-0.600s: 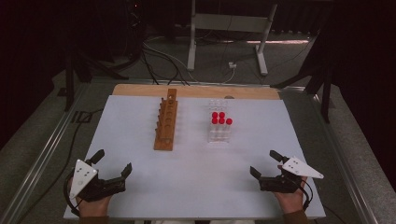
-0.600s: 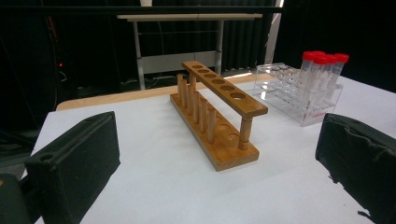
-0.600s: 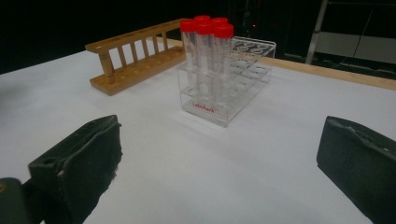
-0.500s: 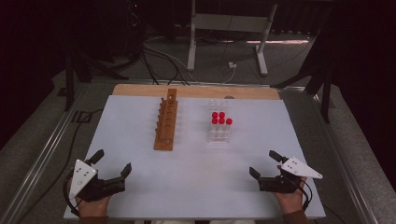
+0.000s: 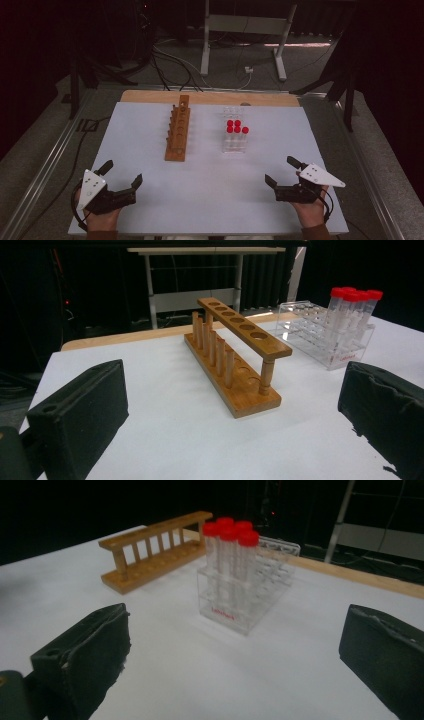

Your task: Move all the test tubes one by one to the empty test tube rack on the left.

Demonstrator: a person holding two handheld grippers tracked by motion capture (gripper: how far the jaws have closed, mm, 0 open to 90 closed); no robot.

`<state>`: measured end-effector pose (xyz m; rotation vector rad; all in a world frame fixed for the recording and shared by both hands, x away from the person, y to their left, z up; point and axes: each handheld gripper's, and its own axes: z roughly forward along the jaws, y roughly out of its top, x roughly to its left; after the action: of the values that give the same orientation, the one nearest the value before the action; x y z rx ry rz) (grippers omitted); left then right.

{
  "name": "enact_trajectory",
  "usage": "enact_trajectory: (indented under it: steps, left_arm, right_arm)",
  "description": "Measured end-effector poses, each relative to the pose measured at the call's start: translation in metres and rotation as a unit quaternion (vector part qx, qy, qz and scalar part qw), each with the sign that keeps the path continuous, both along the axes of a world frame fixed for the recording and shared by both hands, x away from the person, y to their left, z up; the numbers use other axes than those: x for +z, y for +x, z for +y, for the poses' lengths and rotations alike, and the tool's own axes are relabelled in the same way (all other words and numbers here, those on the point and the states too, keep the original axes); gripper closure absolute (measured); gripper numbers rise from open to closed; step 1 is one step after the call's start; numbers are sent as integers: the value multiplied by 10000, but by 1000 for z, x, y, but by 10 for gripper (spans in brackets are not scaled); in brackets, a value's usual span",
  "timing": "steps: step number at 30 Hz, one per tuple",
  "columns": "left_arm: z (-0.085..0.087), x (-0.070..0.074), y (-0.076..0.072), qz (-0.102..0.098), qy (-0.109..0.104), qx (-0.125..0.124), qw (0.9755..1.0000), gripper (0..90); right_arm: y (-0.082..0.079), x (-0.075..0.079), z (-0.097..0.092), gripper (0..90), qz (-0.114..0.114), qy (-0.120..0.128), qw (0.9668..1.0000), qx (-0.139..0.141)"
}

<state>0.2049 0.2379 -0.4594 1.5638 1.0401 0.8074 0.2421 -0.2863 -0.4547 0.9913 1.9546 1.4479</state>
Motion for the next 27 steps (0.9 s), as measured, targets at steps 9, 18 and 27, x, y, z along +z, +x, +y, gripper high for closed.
enact_trajectory:
  steps: [9,18,27]
  left_arm:
    - [2,-2,1,14,-91,42,9999,7]
    - [3,-3,2,38,-97,55,9999,7]
    - [4,-4,2,39,-90,81,9999,7]
  right_arm:
    - [23,21,9,0,57,68,9999,71]
    - [40,31,18,0,-25,139,9998,121]
    - [65,41,24,0,-30,143,9999,-1]
